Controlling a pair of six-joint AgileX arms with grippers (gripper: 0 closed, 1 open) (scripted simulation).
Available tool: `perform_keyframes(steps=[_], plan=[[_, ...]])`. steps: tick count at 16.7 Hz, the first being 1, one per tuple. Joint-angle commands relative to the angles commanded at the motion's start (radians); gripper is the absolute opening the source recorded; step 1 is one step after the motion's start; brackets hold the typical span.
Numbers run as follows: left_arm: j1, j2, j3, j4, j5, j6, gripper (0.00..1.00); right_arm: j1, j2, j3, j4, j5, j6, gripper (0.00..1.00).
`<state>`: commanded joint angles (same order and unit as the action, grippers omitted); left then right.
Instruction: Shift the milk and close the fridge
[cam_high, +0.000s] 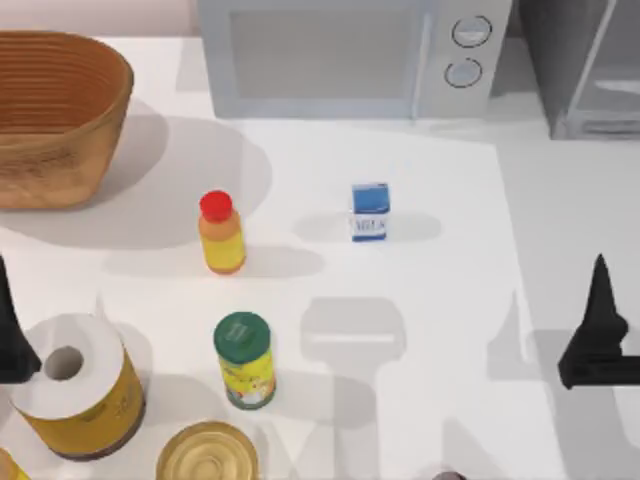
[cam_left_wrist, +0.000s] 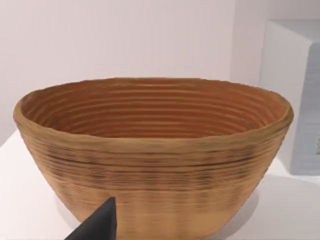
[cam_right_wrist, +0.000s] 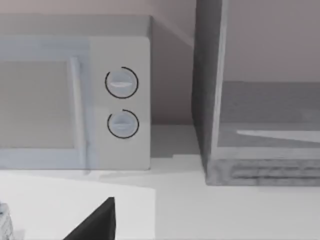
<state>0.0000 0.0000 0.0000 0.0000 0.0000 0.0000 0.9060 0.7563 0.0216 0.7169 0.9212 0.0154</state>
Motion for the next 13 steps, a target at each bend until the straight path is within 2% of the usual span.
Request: perform_keyframes(steps=[8, 13], plan=[[0.0, 0.0, 0.0, 0.0, 0.0, 0.0, 1.0, 0.016, 0.021, 0.009, 0.019, 0.004, 0.003, 1.0], [0.0, 0.0, 0.0, 0.0, 0.0, 0.0, 1.0, 0.023, 0.232, 0.152, 0.142, -0.006, 0.009, 1.0]])
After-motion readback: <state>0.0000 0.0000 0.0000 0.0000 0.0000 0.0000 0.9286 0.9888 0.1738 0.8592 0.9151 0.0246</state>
